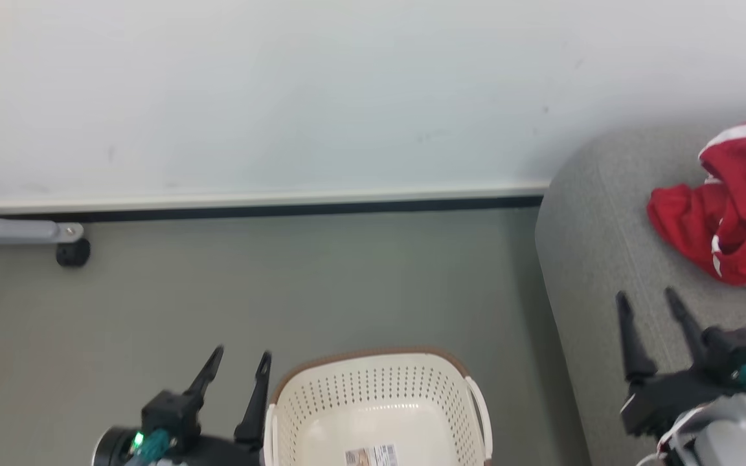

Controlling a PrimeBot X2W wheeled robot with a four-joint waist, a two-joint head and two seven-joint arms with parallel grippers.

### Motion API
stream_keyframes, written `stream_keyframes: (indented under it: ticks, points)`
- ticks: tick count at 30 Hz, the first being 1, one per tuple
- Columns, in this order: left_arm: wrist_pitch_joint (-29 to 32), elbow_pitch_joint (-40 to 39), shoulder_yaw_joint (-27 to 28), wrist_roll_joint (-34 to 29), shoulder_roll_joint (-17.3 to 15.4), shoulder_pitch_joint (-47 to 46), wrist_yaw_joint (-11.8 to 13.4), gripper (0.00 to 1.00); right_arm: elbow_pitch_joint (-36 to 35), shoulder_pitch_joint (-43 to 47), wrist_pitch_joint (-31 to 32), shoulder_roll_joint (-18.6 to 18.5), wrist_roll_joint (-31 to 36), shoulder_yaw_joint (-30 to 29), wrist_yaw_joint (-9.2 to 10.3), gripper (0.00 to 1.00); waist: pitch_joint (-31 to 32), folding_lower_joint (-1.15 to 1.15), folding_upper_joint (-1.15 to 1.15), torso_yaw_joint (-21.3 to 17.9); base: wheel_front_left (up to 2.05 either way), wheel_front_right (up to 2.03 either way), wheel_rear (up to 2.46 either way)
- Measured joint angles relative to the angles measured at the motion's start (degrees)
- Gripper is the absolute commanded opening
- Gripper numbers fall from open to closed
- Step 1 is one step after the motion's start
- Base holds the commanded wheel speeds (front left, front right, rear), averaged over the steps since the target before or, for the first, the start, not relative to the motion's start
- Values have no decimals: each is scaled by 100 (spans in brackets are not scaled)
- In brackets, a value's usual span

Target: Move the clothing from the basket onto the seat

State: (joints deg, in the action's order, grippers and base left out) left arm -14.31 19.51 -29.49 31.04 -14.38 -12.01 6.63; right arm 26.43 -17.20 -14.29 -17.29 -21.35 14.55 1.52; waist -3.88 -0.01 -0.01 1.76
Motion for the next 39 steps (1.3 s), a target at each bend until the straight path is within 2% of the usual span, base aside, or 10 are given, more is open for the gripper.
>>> stream_keyframes:
  ticks: [3,7,17,22,39]
  points:
    - [0,-43,137,15,-55,368,12,100,-263,377,0,170,20,116,31,100,240,0,0,82,0,0,0]
    - [0,-162,314,15,-80,725,44,100,-673,886,0,361,18,142,188,100,527,0,0,151,0,0,0]
    - [0,-467,737,-252,-19,1160,47,100,-1379,1936,0,495,21,209,359,100,861,0,0,185,0,0,0]
    - [0,-517,1058,-398,87,1393,48,100,-1622,2168,0,608,80,252,410,100,861,1,1,112,0,0,0]
    - [0,-700,1426,-782,274,1510,49,100,-1933,2420,0,580,232,51,508,100,871,1,1,76,0,0,0]
